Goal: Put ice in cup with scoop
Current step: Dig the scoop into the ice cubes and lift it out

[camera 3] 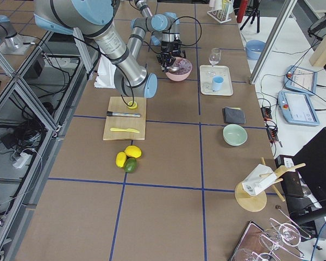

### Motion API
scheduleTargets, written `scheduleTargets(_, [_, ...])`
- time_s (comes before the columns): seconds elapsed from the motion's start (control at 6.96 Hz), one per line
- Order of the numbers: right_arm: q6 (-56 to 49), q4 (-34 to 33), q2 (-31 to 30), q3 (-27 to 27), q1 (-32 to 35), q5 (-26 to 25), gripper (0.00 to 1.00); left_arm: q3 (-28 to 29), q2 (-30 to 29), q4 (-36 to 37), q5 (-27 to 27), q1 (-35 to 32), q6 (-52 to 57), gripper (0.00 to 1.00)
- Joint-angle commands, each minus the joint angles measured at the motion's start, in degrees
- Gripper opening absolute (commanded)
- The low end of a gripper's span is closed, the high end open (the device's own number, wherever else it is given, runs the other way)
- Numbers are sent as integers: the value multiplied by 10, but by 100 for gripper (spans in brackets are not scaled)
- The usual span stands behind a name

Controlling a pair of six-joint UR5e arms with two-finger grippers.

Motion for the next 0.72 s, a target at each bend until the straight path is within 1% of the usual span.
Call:
scheduleTargets(0.0, [27, 72, -32, 1, -4, -3, 0, 0, 1, 0, 0, 0, 0, 100])
scheduleTargets(0.14, [30, 78, -36, 3, -5, -5, 0, 0, 1, 1, 0, 0, 0, 100])
scheduleTargets(0.57, [54, 136, -61, 10, -7, -6, 0, 0, 1, 1, 0, 0, 0, 100])
